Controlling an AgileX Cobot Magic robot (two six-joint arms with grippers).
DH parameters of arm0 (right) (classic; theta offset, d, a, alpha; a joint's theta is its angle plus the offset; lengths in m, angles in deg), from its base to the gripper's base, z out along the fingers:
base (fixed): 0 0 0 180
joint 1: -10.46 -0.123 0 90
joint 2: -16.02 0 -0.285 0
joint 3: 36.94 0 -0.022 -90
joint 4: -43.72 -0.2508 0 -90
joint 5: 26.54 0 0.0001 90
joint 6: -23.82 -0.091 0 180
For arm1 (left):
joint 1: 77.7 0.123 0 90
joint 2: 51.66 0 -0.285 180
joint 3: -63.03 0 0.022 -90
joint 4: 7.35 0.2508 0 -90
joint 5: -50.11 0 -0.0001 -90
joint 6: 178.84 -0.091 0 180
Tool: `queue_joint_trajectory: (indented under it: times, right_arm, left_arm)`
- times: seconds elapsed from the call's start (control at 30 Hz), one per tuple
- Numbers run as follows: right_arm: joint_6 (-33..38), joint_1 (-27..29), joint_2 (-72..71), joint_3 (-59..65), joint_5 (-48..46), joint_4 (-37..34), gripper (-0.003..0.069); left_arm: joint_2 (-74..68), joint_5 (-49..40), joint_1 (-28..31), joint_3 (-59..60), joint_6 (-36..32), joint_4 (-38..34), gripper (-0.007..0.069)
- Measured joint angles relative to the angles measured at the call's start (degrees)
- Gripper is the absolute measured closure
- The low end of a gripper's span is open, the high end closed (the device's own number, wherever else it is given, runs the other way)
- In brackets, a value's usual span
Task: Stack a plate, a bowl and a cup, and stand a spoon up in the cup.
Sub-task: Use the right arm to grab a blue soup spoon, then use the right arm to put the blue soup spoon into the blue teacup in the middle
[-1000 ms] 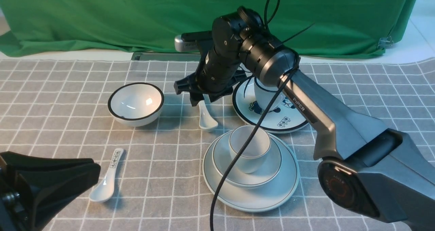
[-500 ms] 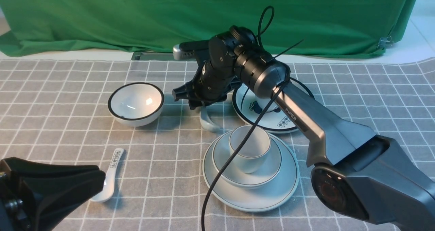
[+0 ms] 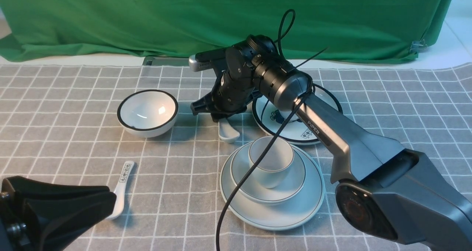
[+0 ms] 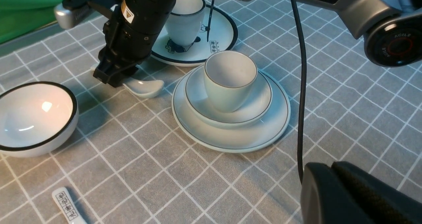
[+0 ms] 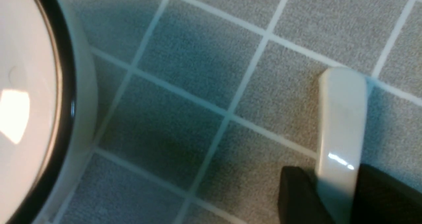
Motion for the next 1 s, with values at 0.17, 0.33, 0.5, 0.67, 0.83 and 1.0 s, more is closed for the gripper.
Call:
queue_joint_trajectory:
  times: [0.17,0.33,0.5,0.67,0.83,1.0]
  right_arm:
    - [0.2,0.0,0.1,0.0,0.1,0.1,0.0480]
    - [2.3,0.0,-0.8,-0.1,-2.0,0.0,0.0480]
    - [6.5,-0.2,-6.0,-4.1,-9.7,-1.9,0.0480]
    - [9.2,-2.1,-16.5,-8.4,-10.1,-2.6,0.0480]
    - [12.1,-3.9,-28.0,-3.2,-10.1,-3.5,0.0480]
    - [15.3,-5.7,-42.5,17.1,-10.1,-3.4,0.0480]
  left_arm:
    - [0.0,-0.4,0.0,0.0,-0.2,-0.1,0.0612]
    - [0.0,-0.4,0.0,0.0,-0.2,-0.2,0.0612]
    - [0.0,-0.4,0.0,0.0,-0.4,-0.2,0.0612]
    - [0.1,-0.4,0.0,0.0,-0.4,-0.2,0.0612]
    - [0.1,-0.4,0.0,0.0,-0.5,-0.2,0.0612]
    - [0.1,-0.2,0.0,0.0,-0.6,-0.2,0.0612]
